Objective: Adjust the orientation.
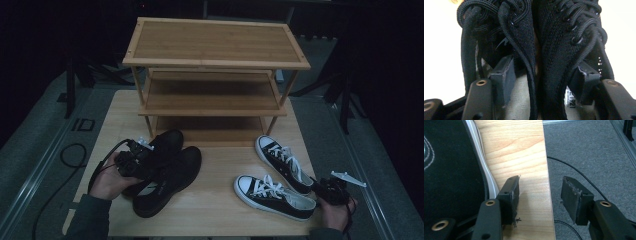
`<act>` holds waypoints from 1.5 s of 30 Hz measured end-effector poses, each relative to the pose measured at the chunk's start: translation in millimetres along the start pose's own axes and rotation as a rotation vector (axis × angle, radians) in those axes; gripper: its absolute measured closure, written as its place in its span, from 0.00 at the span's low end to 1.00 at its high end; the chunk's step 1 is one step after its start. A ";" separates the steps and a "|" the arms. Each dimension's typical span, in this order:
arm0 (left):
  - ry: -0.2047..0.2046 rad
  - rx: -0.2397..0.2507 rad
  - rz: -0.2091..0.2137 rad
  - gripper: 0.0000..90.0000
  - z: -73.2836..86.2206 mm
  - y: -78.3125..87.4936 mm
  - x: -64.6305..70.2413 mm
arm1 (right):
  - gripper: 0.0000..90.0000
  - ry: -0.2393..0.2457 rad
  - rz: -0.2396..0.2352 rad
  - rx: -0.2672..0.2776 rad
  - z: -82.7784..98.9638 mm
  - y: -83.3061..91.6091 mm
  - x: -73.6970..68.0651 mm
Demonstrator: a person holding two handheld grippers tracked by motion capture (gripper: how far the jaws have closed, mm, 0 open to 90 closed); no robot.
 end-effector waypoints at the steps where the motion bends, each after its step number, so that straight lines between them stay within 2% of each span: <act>1: 0.000 -0.004 0.000 0.49 -0.3 -1.2 0.2 | 0.54 0.000 0.000 0.000 0.0 0.0 0.0; 7: -0.005 -0.035 0.025 0.57 -2.6 -5.6 0.7 | 0.54 0.000 0.000 0.000 0.0 0.0 0.0; 14: -0.007 -0.083 0.006 0.57 -3.6 -13.5 1.2 | 0.54 0.001 0.000 0.000 0.0 0.0 0.0; 27: -0.009 -0.135 -0.016 0.62 -6.4 -22.0 1.4 | 0.54 0.001 -0.001 0.000 0.0 0.0 -0.1; 33: -0.030 -0.141 -0.038 0.78 -7.0 -21.4 2.3 | 0.54 0.000 -0.002 -0.001 0.0 -0.1 0.0; 36: -0.024 -0.144 -0.052 0.87 -7.5 -20.8 1.9 | 0.54 0.000 -0.002 -0.001 0.0 -0.1 0.0; 45: -0.023 -0.149 -0.062 0.92 -8.3 -19.9 3.0 | 0.54 0.000 -0.003 -0.001 -0.1 -0.2 0.0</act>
Point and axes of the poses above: each handheld gripper's, and its own axes: y roughly backward along the jaws, z roughly out of its underside, x roughly to its right, the point moved 5 cm from there along -y, roughly forward along the jaws
